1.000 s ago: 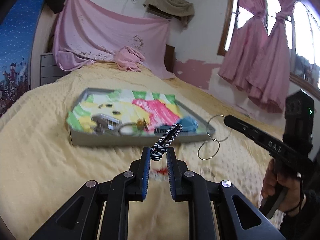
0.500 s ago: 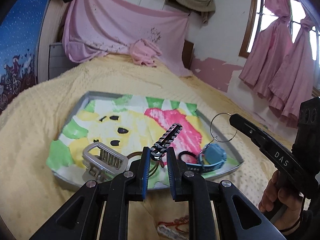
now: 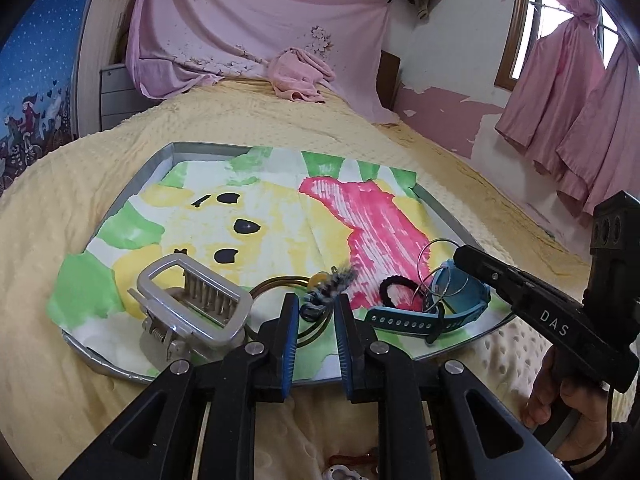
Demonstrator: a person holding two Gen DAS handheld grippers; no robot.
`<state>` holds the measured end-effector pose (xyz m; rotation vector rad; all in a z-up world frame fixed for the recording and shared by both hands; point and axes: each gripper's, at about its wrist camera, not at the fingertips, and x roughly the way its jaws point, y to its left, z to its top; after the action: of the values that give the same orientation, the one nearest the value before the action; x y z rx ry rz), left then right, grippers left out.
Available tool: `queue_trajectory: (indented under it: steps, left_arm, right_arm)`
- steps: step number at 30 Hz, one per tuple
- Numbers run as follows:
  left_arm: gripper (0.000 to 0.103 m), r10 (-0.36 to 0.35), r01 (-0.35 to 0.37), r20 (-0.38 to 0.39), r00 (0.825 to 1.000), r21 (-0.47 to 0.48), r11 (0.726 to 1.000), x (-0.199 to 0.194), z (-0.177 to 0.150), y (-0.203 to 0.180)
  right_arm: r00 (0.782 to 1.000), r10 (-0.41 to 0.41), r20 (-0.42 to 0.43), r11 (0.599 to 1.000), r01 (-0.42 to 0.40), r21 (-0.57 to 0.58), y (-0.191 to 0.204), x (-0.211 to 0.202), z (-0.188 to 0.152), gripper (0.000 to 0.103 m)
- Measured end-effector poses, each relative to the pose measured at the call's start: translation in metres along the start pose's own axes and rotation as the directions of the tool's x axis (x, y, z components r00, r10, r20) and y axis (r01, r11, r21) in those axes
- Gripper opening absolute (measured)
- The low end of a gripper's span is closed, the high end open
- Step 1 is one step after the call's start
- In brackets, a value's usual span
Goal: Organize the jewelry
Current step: 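Carry strap and silver ring into the tray and open both grippers, then lift both grippers away from the tray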
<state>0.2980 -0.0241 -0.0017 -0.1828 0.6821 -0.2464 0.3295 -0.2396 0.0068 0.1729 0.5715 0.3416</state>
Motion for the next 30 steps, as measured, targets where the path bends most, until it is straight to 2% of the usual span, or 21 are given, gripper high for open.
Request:
queue_trajectory:
  steps: [1, 3, 4, 5, 7, 9, 11, 13, 15, 17, 18, 19, 23, 25, 30]
  left_arm:
    - [0.023, -0.001, 0.001, 0.001, 1.000, -0.003, 1.000, 0.000, 0.000, 0.000]
    - [0.044, -0.002, 0.002, 0.015, 1.000, -0.009, 1.000, -0.004, 0.000, -0.001]
    - [0.066, -0.004, 0.004, 0.040, 0.999, -0.011, 1.000, -0.009, -0.001, -0.002]
    - [0.077, -0.002, 0.003, 0.069, 0.998, -0.014, 1.000, -0.014, -0.002, -0.003]
    - [0.077, 0.013, -0.012, 0.108, 0.994, -0.012, 1.000, -0.021, -0.003, -0.005]
    - [0.077, 0.016, -0.015, 0.113, 0.994, -0.009, 1.000, -0.027, -0.005, -0.006]
    - [0.077, 0.027, -0.026, 0.130, 0.991, -0.008, 1.000, -0.034, -0.007, -0.005]
    - [0.079, 0.035, -0.035, 0.147, 0.989, -0.005, 0.999, -0.041, -0.007, -0.004]
    - [0.085, 0.043, -0.043, 0.168, 0.985, -0.004, 0.999, -0.052, -0.009, -0.004]
    - [0.097, 0.058, -0.057, 0.198, 0.978, -0.008, 0.998, -0.062, -0.011, -0.003]
    - [0.098, 0.064, -0.063, 0.219, 0.974, -0.009, 0.998, -0.068, -0.013, -0.003]
    - [0.101, 0.067, -0.067, 0.241, 0.968, -0.006, 0.998, -0.076, -0.015, -0.003]
    - [0.103, 0.096, -0.104, 0.301, 0.949, 0.012, 0.994, -0.099, -0.024, -0.007]
    - [0.103, 0.105, -0.118, 0.325, 0.940, 0.021, 0.993, -0.109, -0.028, -0.007]
    - [0.103, 0.111, -0.131, 0.357, 0.928, 0.032, 0.991, -0.133, -0.041, -0.009]
  right_arm:
    - [1.000, 0.000, -0.003, 1.000, 0.000, -0.004, 0.000, 0.002, 0.000, 0.003]
    - [1.000, -0.008, -0.005, 1.000, 0.008, -0.014, 0.002, 0.002, -0.001, 0.003]
    - [1.000, -0.010, -0.004, 1.000, 0.010, -0.018, 0.004, 0.002, -0.001, 0.003]
    - [1.000, -0.015, -0.004, 1.000, 0.015, -0.023, 0.005, 0.001, 0.000, 0.003]
    - [1.000, -0.026, 0.000, 0.999, 0.026, -0.038, 0.007, -0.002, -0.001, 0.004]
    - [0.999, -0.039, 0.007, 0.998, 0.039, -0.050, 0.008, -0.006, -0.002, 0.006]
    - [0.999, -0.045, 0.016, 0.998, 0.046, -0.052, 0.008, -0.013, -0.001, 0.015]
    - [0.998, -0.051, 0.035, 0.997, 0.053, -0.054, 0.009, -0.020, -0.001, 0.035]
    - [0.997, -0.056, 0.058, 0.996, 0.060, -0.067, 0.011, -0.030, -0.001, 0.038]
    - [0.995, -0.059, 0.084, 0.995, 0.065, -0.076, 0.014, -0.040, 0.000, 0.038]
    - [0.993, -0.056, 0.106, 0.995, 0.065, -0.077, 0.016, -0.048, 0.000, 0.043]
    - [0.990, -0.053, 0.130, 0.995, 0.063, -0.076, 0.018, -0.056, -0.001, 0.054]
    - [0.979, -0.050, 0.199, 0.993, 0.070, -0.093, 0.026, -0.086, -0.004, 0.073]
    - [0.972, -0.046, 0.232, 0.993, 0.071, -0.099, 0.031, -0.102, -0.008, 0.091]
    - [0.959, -0.068, 0.276, 0.987, 0.106, -0.124, 0.039, -0.139, -0.021, 0.096]
